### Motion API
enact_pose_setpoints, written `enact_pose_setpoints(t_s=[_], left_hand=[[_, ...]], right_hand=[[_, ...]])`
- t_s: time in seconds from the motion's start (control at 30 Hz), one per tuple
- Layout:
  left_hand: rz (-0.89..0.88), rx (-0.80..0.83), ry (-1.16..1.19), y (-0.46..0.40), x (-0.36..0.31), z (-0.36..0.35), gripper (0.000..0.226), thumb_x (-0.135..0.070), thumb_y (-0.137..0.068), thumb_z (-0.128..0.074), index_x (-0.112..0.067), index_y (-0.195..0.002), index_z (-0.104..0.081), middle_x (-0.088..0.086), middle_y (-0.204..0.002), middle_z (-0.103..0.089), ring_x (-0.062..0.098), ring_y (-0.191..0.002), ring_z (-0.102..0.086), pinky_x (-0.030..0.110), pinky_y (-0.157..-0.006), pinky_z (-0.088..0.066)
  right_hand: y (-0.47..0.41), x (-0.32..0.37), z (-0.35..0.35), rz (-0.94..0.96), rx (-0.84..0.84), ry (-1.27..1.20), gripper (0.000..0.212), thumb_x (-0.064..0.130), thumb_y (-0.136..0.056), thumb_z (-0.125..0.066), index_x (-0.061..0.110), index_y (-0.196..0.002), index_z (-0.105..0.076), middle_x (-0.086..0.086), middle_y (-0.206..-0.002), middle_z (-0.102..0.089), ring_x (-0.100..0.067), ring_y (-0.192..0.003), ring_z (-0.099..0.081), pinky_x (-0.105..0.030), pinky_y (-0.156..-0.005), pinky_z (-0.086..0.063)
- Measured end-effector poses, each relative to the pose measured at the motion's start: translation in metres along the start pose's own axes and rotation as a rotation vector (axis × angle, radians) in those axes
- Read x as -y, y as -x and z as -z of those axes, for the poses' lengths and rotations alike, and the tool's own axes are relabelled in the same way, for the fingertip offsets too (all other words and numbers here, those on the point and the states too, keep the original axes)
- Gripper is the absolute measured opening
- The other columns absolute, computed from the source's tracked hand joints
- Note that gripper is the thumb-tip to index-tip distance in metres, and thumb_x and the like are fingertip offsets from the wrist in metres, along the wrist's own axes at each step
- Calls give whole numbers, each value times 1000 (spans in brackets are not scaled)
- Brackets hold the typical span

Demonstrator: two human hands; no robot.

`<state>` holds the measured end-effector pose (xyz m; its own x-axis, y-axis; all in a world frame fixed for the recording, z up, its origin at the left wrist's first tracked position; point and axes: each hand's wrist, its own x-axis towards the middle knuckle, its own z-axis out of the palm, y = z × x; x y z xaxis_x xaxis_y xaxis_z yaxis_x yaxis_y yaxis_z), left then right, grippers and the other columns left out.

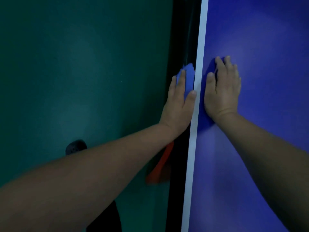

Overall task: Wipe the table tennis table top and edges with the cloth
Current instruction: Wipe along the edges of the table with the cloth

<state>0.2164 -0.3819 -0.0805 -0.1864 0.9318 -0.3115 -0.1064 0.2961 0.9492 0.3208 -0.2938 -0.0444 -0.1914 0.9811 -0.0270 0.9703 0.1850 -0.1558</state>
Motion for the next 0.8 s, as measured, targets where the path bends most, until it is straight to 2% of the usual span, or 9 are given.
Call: enact_pose_setpoints(t_s=[0.1,0.2,0.3,0.4,0.47,0.53,0.67,0.73,0.8], left_hand=[[-39,-32,4,10,-5,-4,61,-35,-108,-36,-30,-160,-5,-3,-170,-1,-4,-149,3,-7,-102,1],[-20,41,56,81,6,-9,59,-47,-106,-31,-54,-152,5,-22,-166,12,-8,-149,10,10,-118,1],[55,86,61,111,6,-12,57,-63,-100,-26,-73,-140,14,-33,-160,19,-12,-147,14,7,-116,2],[53,-13,12,49,-1,-12,61,-58,-100,-26,-54,-153,4,-17,-168,7,-8,-149,10,4,-114,2],[48,-50,-4,-14,-15,-5,61,-46,-106,-31,-38,-158,-2,-8,-170,0,-8,-147,6,-7,-102,2],[61,-51,4,-64,-30,3,59,-37,-109,-33,-34,-160,-4,-8,-170,-1,-5,-149,1,-9,-94,1],[6,-75,29,-50,-30,1,59,-38,-108,-33,-37,-160,-5,-12,-169,-2,-5,-150,0,-6,-100,-1],[-28,-62,48,0,-12,-6,60,-43,-106,-33,-46,-157,-1,-18,-168,0,-4,-152,3,5,-115,-2],[10,-9,61,45,-2,-11,59,-50,-104,-31,-62,-149,5,-26,-165,6,-6,-151,6,14,-120,-2]], right_hand=[[-1,1,2,1,0,-19,56,38,-104,-26,22,-158,-29,-1,-168,-18,-26,-155,-8,-50,-126,-6],[1,2,2,-1,-2,-22,56,38,-104,-28,21,-157,-31,-1,-167,-19,-26,-155,-9,-51,-125,-8],[0,0,2,-3,9,-24,58,40,-103,-27,21,-157,-31,-1,-167,-19,-26,-155,-9,-52,-125,-9],[-1,1,2,-9,14,-8,59,39,-102,-27,20,-157,-30,-1,-167,-19,-25,-155,-9,-52,-125,-8],[0,2,2,-12,14,-5,60,39,-101,-27,20,-157,-30,-2,-167,-19,-26,-155,-9,-52,-125,-9],[0,2,3,-1,8,-8,60,40,-101,-26,19,-157,-31,-3,-167,-19,-27,-155,-9,-52,-124,-10],[0,0,1,1,4,0,60,42,-101,-25,19,-157,-31,-2,-167,-19,-26,-155,-10,-53,-124,-11],[-1,0,1,0,0,1,61,42,-101,-25,20,-157,-31,-1,-167,-19,-26,-155,-10,-53,-124,-11],[0,0,1,5,-2,-9,60,43,-101,-25,21,-157,-31,0,-167,-19,-25,-155,-9,-53,-124,-10]])
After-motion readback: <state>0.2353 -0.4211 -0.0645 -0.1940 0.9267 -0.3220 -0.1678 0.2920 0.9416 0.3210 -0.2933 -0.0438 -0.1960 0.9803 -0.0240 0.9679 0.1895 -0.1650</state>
